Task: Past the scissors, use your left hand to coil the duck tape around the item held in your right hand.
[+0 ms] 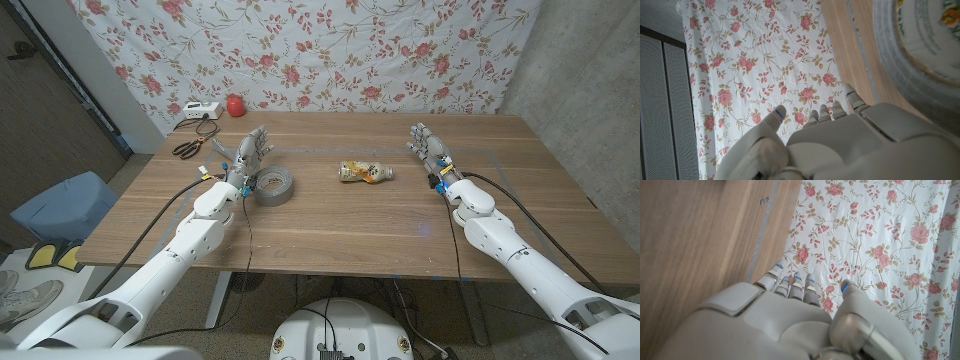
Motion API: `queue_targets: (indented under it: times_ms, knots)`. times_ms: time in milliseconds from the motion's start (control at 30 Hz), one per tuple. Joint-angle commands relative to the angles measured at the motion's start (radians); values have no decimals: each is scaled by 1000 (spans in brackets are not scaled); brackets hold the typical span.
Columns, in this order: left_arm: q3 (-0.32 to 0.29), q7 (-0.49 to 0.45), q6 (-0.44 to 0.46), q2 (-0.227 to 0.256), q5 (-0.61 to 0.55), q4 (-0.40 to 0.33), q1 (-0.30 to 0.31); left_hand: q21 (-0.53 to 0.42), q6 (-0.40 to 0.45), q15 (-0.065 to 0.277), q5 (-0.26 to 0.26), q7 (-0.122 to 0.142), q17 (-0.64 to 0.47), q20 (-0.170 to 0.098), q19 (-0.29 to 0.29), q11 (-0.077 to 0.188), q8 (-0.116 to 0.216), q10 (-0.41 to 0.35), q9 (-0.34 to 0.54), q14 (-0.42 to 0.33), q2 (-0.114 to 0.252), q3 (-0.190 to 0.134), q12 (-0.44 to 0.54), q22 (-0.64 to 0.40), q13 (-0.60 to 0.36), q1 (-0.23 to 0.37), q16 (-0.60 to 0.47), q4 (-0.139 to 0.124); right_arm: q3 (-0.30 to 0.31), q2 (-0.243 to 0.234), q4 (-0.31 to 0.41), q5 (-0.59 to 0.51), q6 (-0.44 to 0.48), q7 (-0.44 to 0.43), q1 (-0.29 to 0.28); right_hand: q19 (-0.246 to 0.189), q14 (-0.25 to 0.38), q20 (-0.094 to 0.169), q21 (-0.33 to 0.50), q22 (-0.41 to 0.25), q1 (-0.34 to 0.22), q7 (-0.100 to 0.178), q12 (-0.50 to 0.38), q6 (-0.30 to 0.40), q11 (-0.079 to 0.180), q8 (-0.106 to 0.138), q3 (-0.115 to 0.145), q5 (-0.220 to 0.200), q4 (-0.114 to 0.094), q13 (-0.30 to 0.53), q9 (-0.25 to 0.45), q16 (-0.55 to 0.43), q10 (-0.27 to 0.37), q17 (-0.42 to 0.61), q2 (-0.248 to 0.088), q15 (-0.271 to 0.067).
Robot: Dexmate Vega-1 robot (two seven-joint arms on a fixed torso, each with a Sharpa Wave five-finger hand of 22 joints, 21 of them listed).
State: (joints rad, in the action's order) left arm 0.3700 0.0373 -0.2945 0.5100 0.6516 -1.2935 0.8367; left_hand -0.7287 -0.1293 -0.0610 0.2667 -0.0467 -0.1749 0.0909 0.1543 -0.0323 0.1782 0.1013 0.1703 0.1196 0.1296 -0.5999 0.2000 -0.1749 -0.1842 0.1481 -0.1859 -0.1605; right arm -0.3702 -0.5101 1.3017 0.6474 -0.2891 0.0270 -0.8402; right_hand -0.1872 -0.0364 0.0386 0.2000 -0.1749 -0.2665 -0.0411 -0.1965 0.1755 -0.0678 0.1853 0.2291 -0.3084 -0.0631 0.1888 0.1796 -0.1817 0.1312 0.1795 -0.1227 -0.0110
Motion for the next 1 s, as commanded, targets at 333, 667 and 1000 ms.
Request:
queue_targets:
  times_ms: [333,667,1000]
  knots:
    - [12,27,-6,-1,12,29,-21,-4,-5,-1,5,1,-4,0,6,-1,4,8,4,7,42,-7,5,-5,-4,8,-4,0,-20,-82,126,-110,82,-107,-33,-10,3,-32,3,-2,-50,5,-1,-2,-5,5,13,-1,50,4,2,-8,-3,0,35,35]
    - [20,45,-5,-1,14,43,-34,-2,-4,-1,5,1,-3,1,5,0,4,7,4,6,41,-7,6,-5,-4,7,-4,0,-67,-210,300,-290,251,-196,-46,-7,39,-121,1,-3,-126,35,-4,-2,1,8,31,12,124,5,4,-16,6,1,57,77]
    - [17,50,-6,10,19,32,-25,1,4,-1,5,-1,-3,1,4,-3,7,4,4,4,41,-8,6,-5,-4,6,-5,0,-110,-283,416,-412,395,-203,-28,-4,43,-140,1,-4,-142,44,-5,-7,1,7,35,18,139,5,5,-16,8,1,60,79]
